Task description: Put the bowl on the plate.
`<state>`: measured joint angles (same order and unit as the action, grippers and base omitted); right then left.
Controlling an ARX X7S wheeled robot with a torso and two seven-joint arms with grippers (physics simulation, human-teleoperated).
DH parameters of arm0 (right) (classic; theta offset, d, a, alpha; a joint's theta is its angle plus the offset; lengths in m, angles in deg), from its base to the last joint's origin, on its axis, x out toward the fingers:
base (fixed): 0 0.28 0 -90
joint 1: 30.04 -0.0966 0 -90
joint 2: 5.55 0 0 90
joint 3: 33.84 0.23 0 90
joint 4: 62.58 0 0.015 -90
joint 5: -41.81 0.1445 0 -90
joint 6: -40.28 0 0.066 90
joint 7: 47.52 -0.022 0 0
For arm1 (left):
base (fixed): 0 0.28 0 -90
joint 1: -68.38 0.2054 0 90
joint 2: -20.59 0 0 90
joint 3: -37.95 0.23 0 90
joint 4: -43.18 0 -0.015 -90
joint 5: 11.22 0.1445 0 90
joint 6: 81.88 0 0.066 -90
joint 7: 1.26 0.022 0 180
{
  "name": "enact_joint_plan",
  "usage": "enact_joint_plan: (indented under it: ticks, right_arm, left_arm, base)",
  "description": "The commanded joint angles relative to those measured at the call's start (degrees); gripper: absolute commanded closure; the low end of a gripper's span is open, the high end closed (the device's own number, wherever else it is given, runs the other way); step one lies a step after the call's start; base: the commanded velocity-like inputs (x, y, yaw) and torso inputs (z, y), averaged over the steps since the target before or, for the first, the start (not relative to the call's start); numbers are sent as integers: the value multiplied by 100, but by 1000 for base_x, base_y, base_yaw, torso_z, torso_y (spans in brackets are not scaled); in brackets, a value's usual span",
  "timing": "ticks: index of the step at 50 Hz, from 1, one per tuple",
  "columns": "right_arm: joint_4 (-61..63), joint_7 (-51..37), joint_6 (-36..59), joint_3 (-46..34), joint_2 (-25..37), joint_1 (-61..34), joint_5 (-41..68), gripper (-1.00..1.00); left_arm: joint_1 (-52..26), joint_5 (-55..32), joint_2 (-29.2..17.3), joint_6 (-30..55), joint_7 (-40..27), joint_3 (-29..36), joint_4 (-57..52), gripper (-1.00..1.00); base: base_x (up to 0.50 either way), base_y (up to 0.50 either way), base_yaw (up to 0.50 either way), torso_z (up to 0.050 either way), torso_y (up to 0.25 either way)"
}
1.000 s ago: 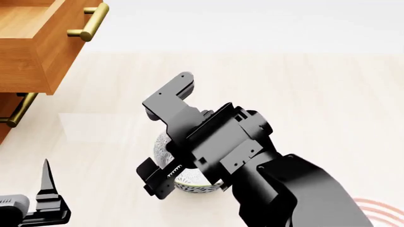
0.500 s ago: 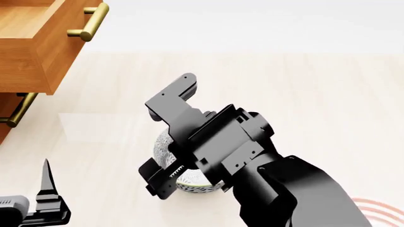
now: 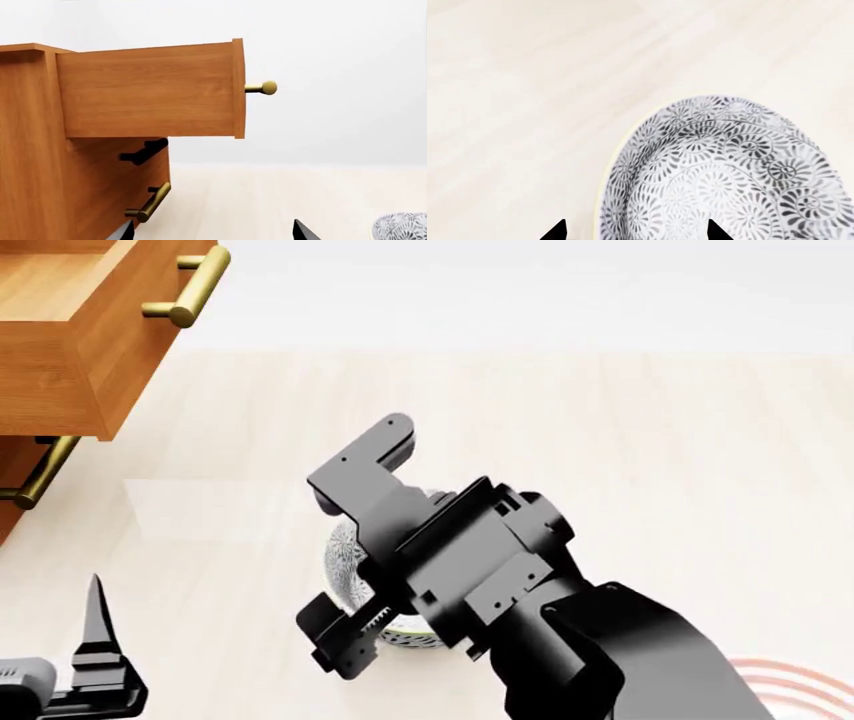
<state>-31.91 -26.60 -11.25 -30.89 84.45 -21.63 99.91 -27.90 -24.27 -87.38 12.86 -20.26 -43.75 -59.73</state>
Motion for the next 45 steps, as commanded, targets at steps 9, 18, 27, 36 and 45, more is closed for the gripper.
enact_joint_plan:
  ticks: [9,18,27,36,45]
  right_arm:
    - [28,-1,14,2,0,29,-46,-100]
    - [55,-12,21,-3,0,44,-54,-100]
    - [68,-12,6,-1,0,42,-35,-100]
    - [49,-28,-31,-4,0,18,-11,-100]
    - [55,-98,-64,0,0,-23,51,100]
  left_arm:
    - [26,-7,-52,-18,-49,6,-116,-100]
    - [20,-18,-64,-45,-54,14,-94,-100]
    - [53,-28,-89,-72,-44,44,-169,-100]
    - [44,-40,-90,-89,-43,64,-149,-100]
    - [67,-73,-108,-78,-72,46,-193,-100]
  base:
    - [0,0,0,0,-80]
    - [0,0,0,0,-80]
    - [0,0,0,0,-20]
    - [0,0,0,0,0]
    - [0,0,0,0,0]
